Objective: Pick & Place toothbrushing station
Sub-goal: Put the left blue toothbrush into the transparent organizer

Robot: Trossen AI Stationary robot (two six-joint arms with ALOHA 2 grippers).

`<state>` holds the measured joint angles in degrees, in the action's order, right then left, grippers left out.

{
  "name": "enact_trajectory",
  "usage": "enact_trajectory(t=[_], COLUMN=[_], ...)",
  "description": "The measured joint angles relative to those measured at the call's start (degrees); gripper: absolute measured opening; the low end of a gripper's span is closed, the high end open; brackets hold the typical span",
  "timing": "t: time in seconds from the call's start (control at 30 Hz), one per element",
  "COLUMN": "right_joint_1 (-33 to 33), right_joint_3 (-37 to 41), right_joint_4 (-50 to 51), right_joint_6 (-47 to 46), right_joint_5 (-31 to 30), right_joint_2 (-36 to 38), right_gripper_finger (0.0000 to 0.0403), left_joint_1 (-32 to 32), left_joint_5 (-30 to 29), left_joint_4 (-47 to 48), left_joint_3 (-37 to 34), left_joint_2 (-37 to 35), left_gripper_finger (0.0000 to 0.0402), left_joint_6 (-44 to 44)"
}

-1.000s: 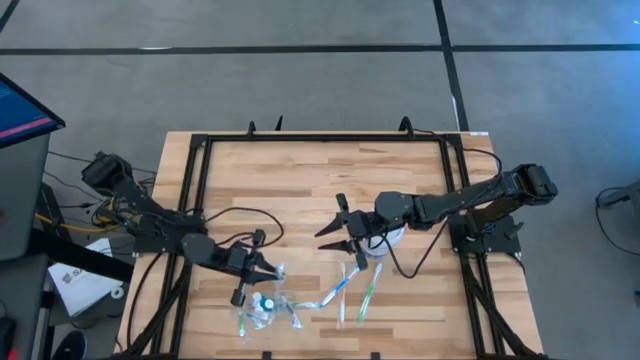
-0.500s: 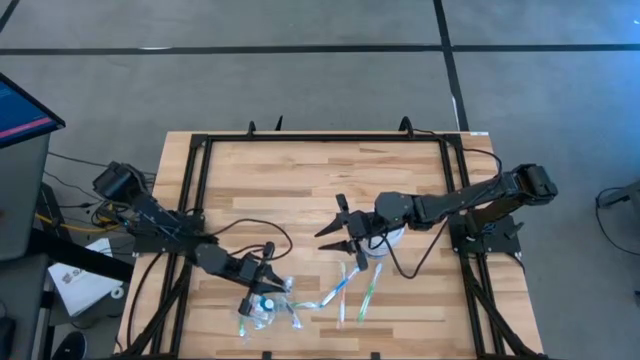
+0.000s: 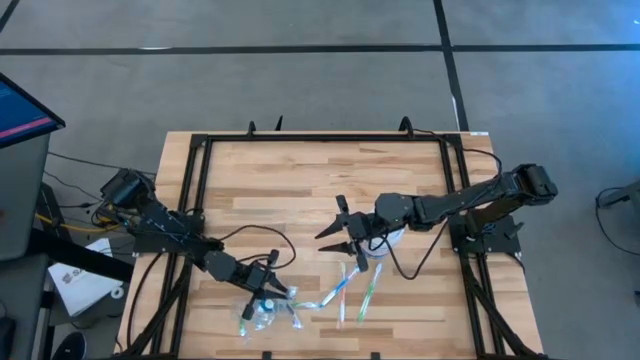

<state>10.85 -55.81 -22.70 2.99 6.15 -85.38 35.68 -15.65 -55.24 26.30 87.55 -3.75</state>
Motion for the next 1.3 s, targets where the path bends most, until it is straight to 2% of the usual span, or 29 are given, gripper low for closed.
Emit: enact_trajectory(t=[0.53, 0.9, 1.3], right_joint_1=[0.0, -0.11, -0.11], right_joint_3=[0.0, 0.0, 0.0], right_joint_4=[0.22, 0.2, 0.19], right_joint_6=[0.02, 0.02, 0.03], right_joint_5=[-0.01, -0.01, -0.01], right_joint_2=[0.0, 0.0, 0.0], right_gripper_finger=[0.0128, 0.0128, 0.0129], left_joint_1=[-0.11, -0.13, -0.13], left_joint_5=[-0.3, -1.1, -1.35], left_joint_4=[0.19, 0.15, -2.6], left_joint_3=[-1.56, -2.03, -2.05], left_joint_2=[0.83, 0.83, 0.83], left_gripper_finger=[0.0011, 0.0054, 0.0064], left_joint_6=[0.21, 0.26, 0.46])
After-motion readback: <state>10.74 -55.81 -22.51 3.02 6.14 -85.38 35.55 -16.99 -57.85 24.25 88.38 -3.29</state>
